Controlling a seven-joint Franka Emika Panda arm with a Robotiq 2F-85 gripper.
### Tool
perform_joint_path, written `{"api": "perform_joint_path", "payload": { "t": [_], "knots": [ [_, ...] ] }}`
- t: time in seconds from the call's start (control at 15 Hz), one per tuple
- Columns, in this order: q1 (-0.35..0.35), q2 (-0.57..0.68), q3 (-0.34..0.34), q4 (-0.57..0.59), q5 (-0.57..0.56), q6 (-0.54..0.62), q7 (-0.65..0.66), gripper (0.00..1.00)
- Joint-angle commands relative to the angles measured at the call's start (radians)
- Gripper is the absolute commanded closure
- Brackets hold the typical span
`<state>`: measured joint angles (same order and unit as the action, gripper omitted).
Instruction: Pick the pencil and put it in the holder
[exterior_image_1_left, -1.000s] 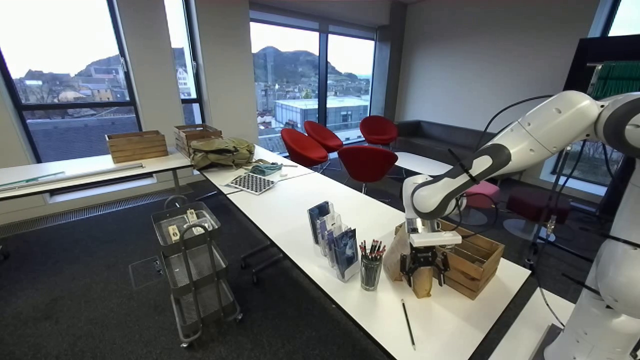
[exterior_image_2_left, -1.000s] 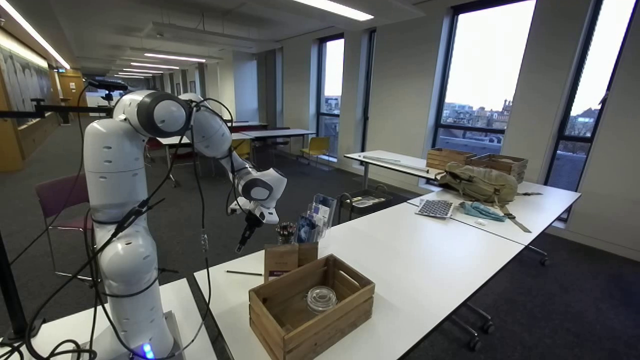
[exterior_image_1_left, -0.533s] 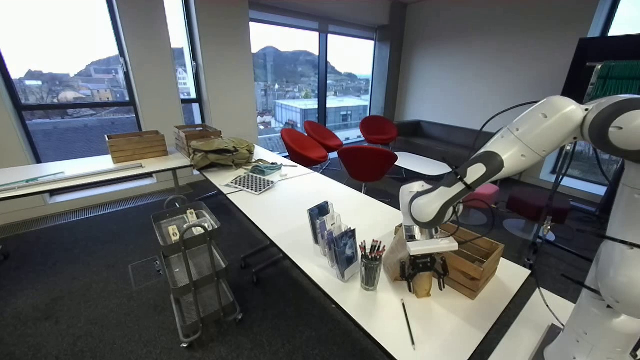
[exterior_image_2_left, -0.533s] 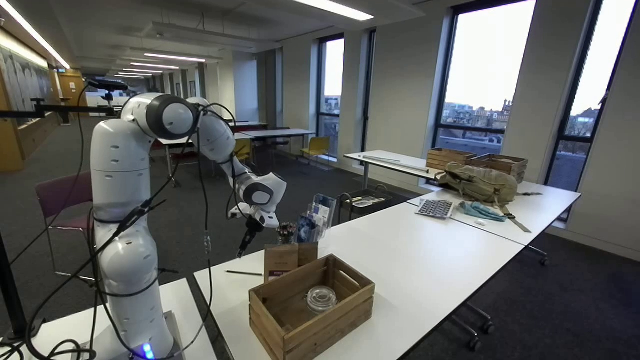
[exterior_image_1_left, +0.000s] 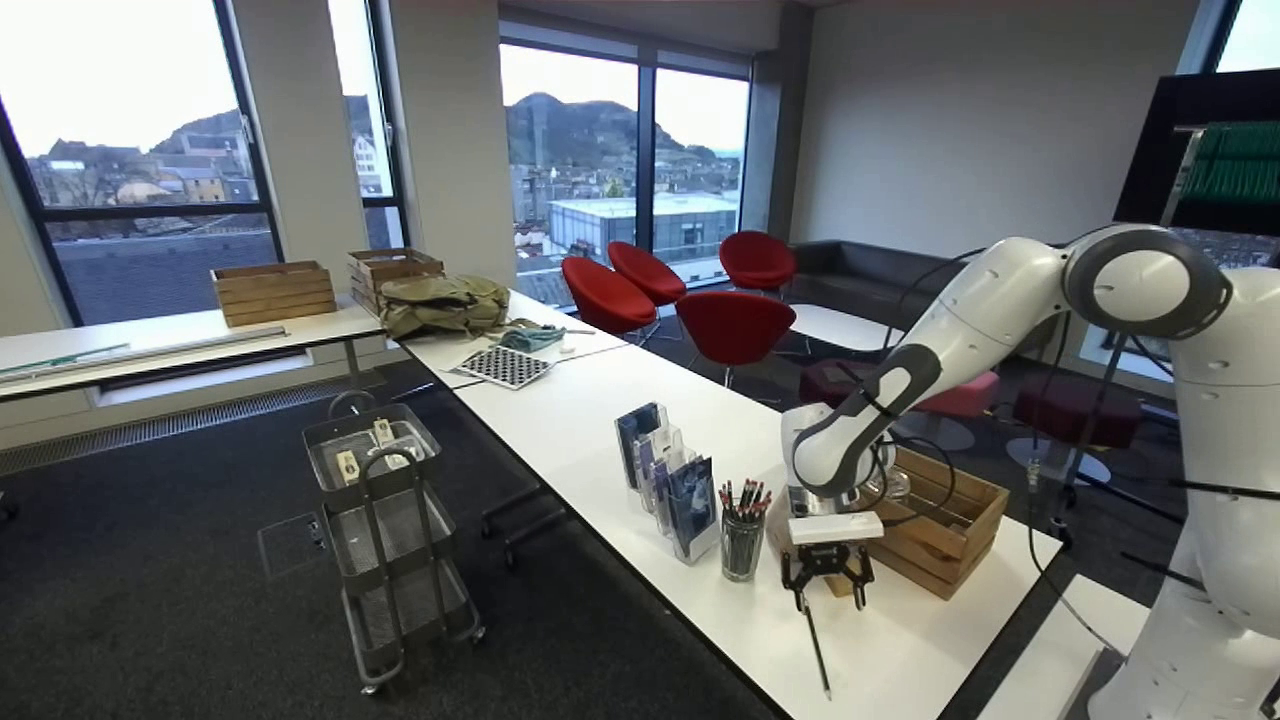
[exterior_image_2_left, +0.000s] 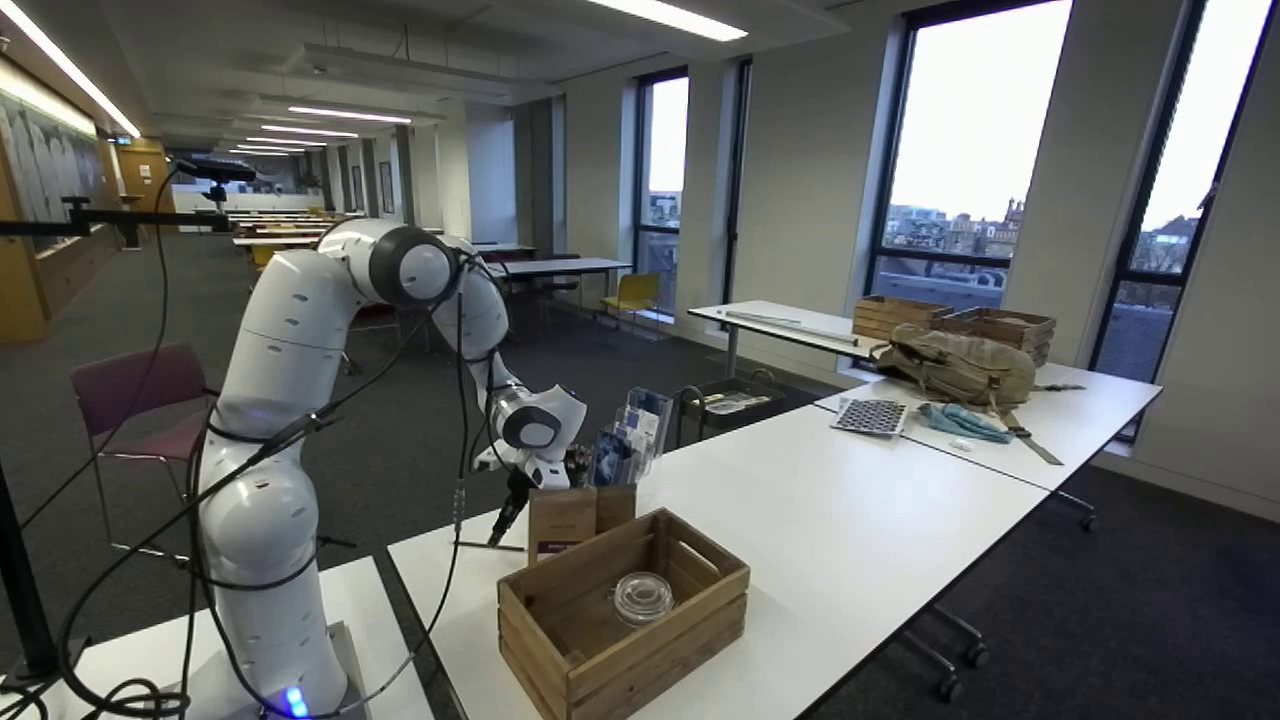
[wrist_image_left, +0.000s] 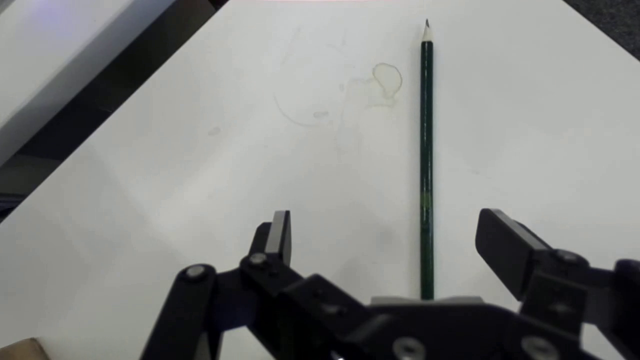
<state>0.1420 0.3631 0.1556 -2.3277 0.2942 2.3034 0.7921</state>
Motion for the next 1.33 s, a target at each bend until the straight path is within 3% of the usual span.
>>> {"api": "perform_joint_path", "payload": {
  "t": [0.0, 0.53, 0.87, 1.27],
  "knots": [
    [0.036, 0.05, -0.023, 0.043, 0.009, 0.039, 0.011, 0.0],
    [0.099, 0.03, -0.06, 0.016, -0.034, 0.149, 0.066, 0.0],
    [0.156, 0.02, -0.097, -0.025, -0.085, 0.299, 0.21, 0.0],
    [0.208, -0.017, -0.133, -0.106, -0.187, 0.304, 0.371, 0.0]
  ]
}}
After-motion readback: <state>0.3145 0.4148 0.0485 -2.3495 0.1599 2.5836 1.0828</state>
